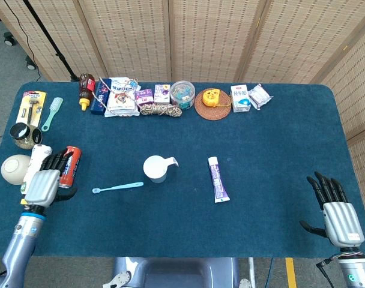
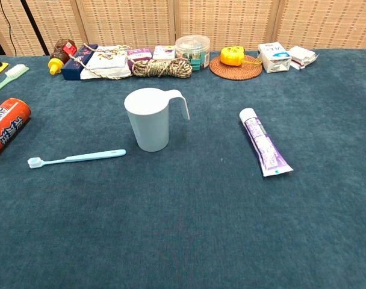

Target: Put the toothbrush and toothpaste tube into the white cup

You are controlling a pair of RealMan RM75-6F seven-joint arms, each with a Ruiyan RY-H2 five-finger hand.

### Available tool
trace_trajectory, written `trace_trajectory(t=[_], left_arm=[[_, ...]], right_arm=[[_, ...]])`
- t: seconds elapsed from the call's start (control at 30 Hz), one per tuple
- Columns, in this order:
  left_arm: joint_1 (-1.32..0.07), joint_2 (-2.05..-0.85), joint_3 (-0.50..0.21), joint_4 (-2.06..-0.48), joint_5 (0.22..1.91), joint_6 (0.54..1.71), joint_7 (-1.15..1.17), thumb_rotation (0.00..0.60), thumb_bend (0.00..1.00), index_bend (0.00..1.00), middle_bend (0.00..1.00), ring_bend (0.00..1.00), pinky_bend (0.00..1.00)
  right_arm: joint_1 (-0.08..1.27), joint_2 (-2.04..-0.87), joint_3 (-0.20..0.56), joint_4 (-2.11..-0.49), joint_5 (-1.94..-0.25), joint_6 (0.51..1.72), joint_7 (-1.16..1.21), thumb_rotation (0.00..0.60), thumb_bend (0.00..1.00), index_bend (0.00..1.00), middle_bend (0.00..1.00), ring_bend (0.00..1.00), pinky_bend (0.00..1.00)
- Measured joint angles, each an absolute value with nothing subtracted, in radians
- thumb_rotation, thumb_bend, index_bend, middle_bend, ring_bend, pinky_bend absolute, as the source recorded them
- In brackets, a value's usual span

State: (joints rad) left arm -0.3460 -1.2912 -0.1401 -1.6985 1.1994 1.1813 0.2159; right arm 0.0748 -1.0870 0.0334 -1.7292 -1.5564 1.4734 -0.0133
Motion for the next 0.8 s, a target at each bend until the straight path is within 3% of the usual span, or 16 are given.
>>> trace_trajectory(t=[0.37, 0.8], left_arm=[[-0.47, -1.471, -0.19, -1.707, 0.945, 1.136, 0.482, 0.6, 0.24, 0.25, 0.0, 0.0, 0.0], [-0.549, -1.666, -0.223, -1.634, 0.782, 1.194, 0.599, 0.6, 0.25, 0.33, 0.0, 0.0, 0.0]], right_arm=[[0.076, -1.076, 0.035, -1.729, -1.552, 1.471, 0.014, 0.6, 0.0, 0.0, 0.0, 0.0, 0.0], [0.079, -1.067, 0.035, -1.727, -1.551, 1.466, 0.043, 0.6, 0.0, 0.0, 0.0, 0.0, 0.0]])
